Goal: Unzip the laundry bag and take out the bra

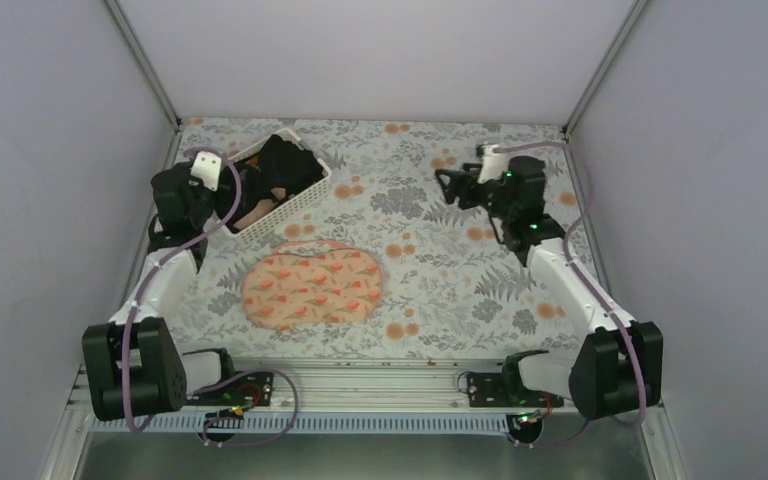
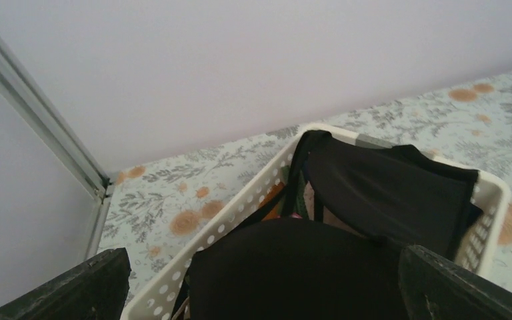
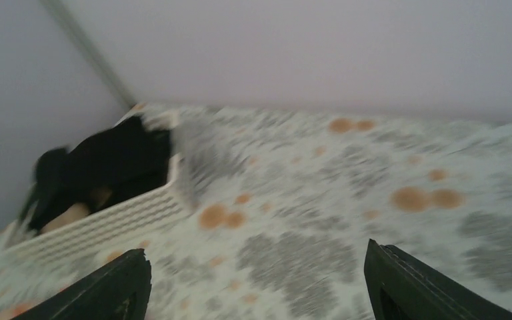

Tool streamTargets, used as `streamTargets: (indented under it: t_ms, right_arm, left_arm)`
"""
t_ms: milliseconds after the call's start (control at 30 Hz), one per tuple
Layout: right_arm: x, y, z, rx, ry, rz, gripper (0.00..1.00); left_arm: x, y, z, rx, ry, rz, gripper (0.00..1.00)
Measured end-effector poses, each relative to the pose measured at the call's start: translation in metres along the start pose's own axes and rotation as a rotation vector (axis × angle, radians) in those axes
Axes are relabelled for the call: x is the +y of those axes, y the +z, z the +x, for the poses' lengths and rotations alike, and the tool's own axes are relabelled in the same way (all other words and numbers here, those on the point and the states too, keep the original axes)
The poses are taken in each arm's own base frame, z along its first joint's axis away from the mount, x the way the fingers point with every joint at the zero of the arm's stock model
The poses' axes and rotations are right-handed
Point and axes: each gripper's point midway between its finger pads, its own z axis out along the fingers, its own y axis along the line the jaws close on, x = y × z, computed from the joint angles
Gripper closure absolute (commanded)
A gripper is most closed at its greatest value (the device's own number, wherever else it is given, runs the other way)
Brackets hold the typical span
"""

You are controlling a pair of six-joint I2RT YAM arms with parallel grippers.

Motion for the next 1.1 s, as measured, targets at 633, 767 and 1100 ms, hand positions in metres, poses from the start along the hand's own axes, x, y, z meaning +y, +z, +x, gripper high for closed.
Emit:
streamTargets:
  t_ms: [633,767,1100]
  right_arm:
    - [0.158,-0.006,0.218,0.647,0.125,-0.326,0.19]
    - [0.151,-0.010,0.231,0.669,0.132,-0.304,0.18]
    - [0.145,-0.015,0.224,0.627,0.106,-0.281,0.14]
  left_arm:
    - [-0.147,-0.123,-0.050,0.164,0.382,0.708,0.00]
    - [-0.212,-0.174,-0.016,0.133,0.620,0.894,0.00]
    - [-0.290,-0.176,0.119,0.272,1.119,1.002,0.18]
